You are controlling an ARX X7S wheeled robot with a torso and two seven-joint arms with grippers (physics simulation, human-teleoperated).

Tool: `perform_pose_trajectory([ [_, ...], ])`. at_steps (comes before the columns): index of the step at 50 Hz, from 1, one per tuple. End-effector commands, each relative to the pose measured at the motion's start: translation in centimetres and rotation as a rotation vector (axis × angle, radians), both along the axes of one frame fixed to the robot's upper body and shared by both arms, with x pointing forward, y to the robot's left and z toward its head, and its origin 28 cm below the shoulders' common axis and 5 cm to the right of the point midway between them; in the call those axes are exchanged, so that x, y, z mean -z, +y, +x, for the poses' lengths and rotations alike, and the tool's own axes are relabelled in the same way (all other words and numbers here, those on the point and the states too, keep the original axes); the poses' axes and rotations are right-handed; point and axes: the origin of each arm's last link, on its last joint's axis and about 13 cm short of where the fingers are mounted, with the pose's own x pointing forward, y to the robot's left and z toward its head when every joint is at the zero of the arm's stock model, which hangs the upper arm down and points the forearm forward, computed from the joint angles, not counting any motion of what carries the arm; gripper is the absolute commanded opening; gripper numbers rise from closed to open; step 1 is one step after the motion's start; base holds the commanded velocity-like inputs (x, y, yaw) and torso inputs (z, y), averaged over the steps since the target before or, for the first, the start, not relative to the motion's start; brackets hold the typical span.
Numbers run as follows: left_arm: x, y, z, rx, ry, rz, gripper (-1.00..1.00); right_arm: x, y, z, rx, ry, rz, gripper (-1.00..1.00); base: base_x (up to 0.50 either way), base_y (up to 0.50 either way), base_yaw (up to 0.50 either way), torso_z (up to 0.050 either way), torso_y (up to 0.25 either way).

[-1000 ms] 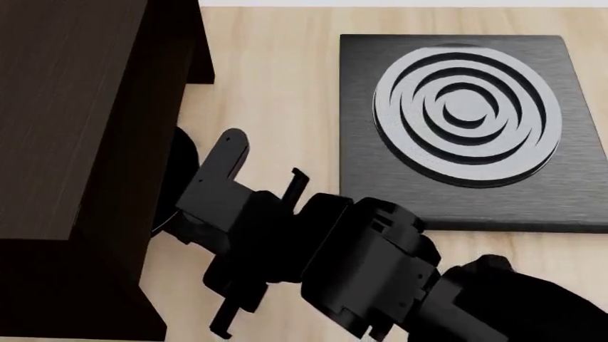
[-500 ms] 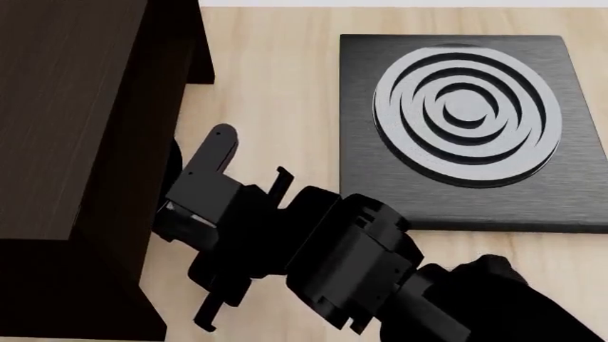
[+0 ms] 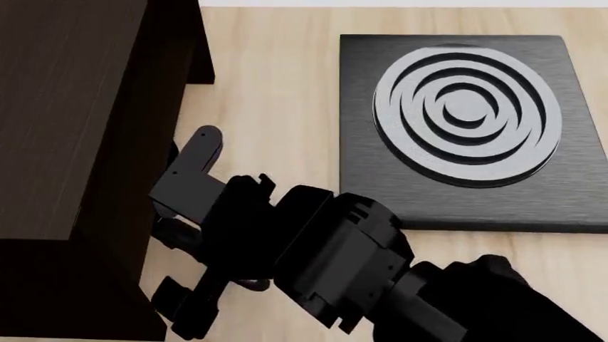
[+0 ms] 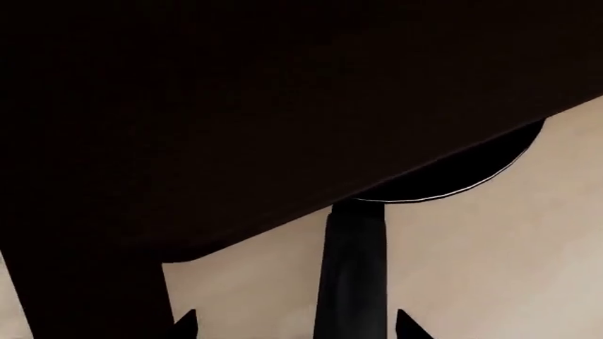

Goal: Put the frying pan under the cabinet shelf.

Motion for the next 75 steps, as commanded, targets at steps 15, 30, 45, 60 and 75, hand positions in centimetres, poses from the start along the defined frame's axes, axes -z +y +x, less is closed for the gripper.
perform_pose_trajectory([
  [15,0.2,-0.1,0.0,0.006,0.009,0.001,1.0,-0.8,-1.0,-0.8,0.016,-0.021,-0.04,1.0,0.0,0.0,0.0,0.0,0.0],
  [30,0.2,0.1,-0.2,0.003,0.015,-0.007,1.0,-2.6,-2.0,-2.1,0.038,-0.06,-0.043,1.0,0.0,0.0,0.0,0.0,0.0],
  [45,0.0,-0.2,0.0,0.013,0.021,-0.008,1.0,-3.6,-3.0,-4.2,0.043,-0.08,-0.038,1.0,0.0,0.0,0.0,0.0,0.0],
  [60,-0.7,-0.4,-0.3,0.025,0.01,-0.009,1.0,-5.9,-4.4,-6.5,0.074,-0.14,-0.015,1.0,0.0,0.0,0.0,0.0,0.0],
  [75,-0.7,-0.5,-0.7,0.027,0.006,-0.008,1.0,-8.2,-5.5,-8.9,0.089,-0.23,0.011,1.0,0.0,0.0,0.0,0.0,0.0],
])
